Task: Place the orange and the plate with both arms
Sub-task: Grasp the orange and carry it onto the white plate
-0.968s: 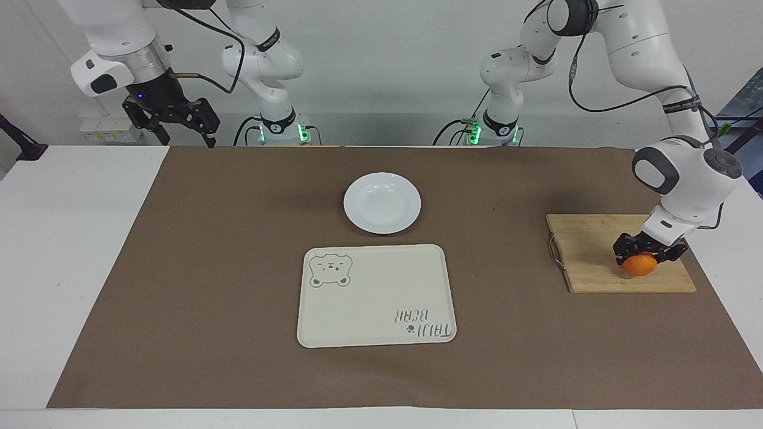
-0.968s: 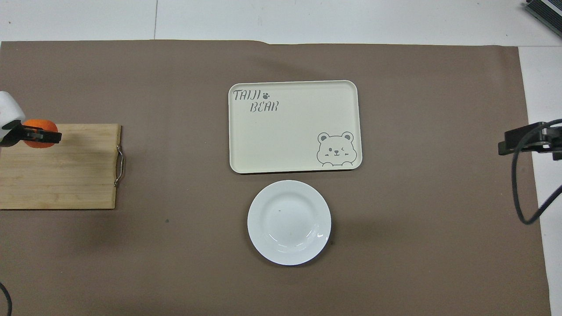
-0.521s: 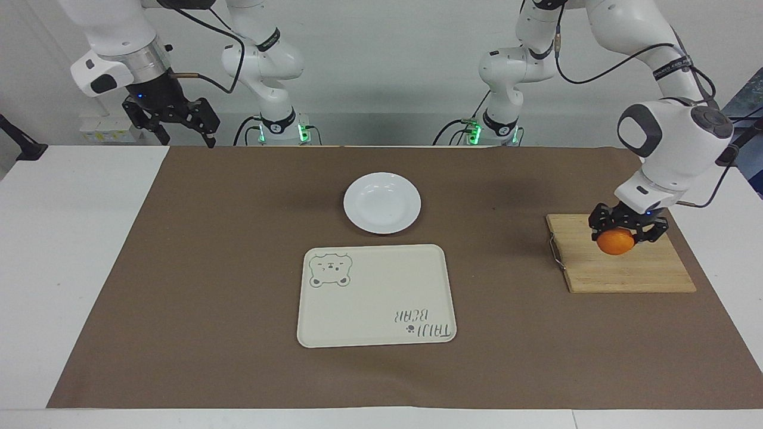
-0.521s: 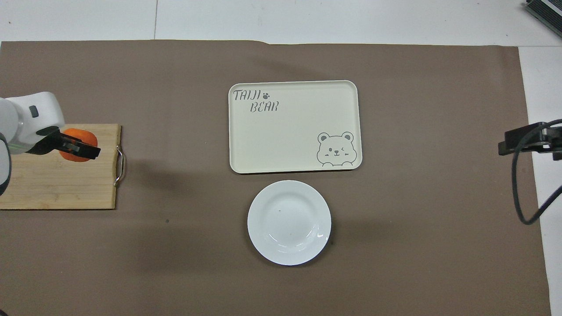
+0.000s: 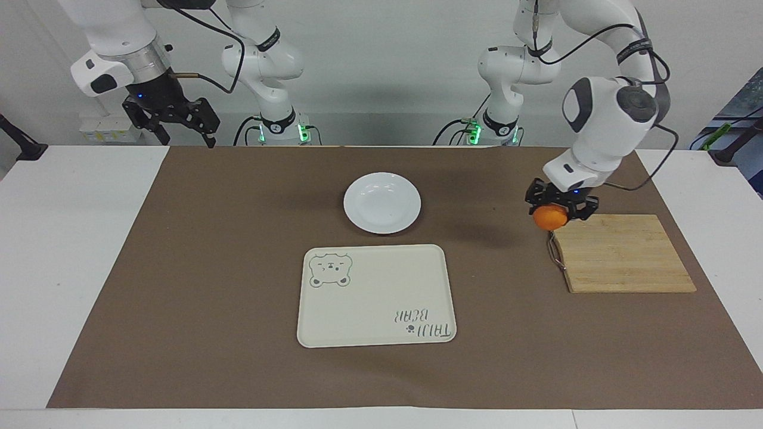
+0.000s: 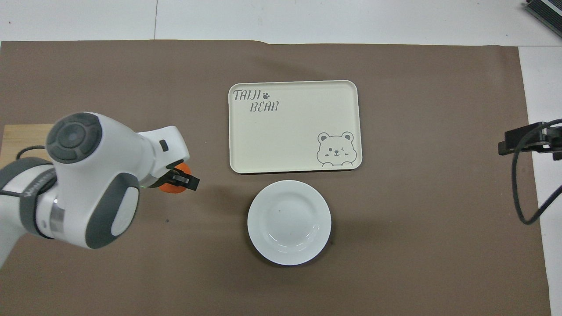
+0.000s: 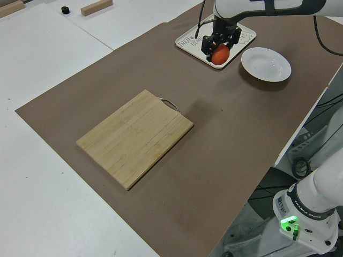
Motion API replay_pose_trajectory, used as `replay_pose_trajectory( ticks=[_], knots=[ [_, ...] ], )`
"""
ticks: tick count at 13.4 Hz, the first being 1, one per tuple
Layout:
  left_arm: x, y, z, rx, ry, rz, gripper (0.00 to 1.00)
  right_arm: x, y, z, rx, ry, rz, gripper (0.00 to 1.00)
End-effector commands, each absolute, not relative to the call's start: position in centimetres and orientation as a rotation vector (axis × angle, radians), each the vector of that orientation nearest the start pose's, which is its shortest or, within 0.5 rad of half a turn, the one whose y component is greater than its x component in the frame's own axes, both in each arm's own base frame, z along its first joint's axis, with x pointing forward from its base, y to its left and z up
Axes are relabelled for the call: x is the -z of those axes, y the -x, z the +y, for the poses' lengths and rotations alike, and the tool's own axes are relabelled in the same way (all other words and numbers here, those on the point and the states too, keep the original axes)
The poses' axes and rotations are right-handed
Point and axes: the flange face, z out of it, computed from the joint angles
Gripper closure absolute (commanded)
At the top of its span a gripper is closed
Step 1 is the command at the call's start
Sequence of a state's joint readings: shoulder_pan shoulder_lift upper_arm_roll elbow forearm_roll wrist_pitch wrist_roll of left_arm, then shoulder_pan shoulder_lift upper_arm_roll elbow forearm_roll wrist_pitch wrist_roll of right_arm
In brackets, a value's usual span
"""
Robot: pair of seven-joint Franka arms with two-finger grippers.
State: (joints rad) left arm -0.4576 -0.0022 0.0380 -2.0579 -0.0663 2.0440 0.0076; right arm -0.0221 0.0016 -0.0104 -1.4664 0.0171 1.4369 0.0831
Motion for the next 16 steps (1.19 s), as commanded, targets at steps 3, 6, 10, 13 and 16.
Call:
replay_pose_trajectory(
  ticks=[3,6,10,13,16],
  knots=[
    [-39.7,-42.3,-34.1,0.067,3.190,0.495,1.00,-66.1,-53.3,-1.7,-0.061,3.099,0.205,0.00],
    [-36.5,-39.6,-39.1,0.092,3.203,0.479,1.00,-66.1,-53.3,-1.7,-0.061,3.099,0.205,0.00],
    [-32.0,-37.4,-43.6,0.144,3.233,0.425,1.00,-66.1,-53.3,-1.7,-0.061,3.099,0.205,0.00],
    [-31.7,-37.8,-44.5,0.146,3.248,0.357,0.50,-66.1,-53.3,-1.7,-0.061,3.099,0.205,0.00],
    [-33.0,-38.1,-44.6,0.164,3.258,0.357,0.00,-66.1,-53.4,-1.7,-0.059,3.099,0.205,0.00]
  ],
)
